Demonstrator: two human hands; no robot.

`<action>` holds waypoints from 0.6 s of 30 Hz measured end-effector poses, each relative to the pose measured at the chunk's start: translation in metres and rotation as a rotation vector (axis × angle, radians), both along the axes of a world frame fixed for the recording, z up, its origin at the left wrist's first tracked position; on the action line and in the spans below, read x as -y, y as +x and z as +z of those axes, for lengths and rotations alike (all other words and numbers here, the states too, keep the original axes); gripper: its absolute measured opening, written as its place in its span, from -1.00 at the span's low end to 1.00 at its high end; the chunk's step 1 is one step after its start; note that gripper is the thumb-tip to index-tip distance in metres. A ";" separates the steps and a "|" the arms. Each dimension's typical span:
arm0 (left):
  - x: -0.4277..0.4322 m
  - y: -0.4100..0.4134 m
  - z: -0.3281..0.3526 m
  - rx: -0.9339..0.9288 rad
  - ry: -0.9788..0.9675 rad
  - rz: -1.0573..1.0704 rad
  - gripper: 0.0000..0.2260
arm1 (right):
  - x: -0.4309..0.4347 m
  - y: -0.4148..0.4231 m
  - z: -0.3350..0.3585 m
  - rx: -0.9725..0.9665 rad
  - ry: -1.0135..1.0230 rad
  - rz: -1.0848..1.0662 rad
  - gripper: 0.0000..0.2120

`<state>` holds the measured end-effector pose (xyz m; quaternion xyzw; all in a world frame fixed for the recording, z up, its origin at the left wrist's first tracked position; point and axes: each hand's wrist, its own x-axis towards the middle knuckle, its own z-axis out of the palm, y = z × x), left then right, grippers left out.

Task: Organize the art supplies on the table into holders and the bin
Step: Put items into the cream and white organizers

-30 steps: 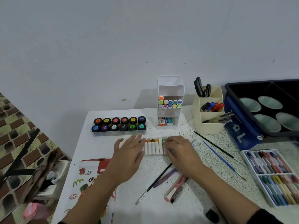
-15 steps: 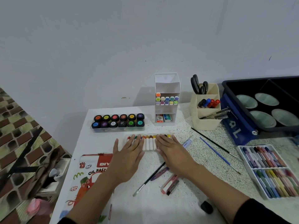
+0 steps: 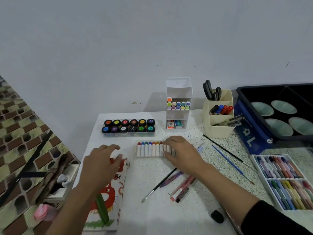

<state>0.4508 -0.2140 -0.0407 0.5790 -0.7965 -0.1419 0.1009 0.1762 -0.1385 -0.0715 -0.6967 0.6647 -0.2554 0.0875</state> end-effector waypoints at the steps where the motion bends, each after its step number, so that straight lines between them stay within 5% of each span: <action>1: -0.001 0.009 -0.001 0.102 0.045 0.025 -0.61 | 0.001 0.002 -0.001 -0.014 0.002 0.014 -0.65; 5: -0.016 0.022 -0.015 0.195 0.188 0.026 -0.45 | 0.003 0.011 -0.010 -0.101 0.003 0.017 -0.51; 10: -0.029 0.013 -0.024 0.228 0.175 -0.015 -0.30 | -0.002 0.004 -0.029 -0.178 -0.014 0.042 -0.63; 18: -0.019 -0.010 -0.025 0.204 0.103 -0.032 -0.51 | -0.011 -0.014 -0.042 -0.161 -0.020 -0.007 -0.62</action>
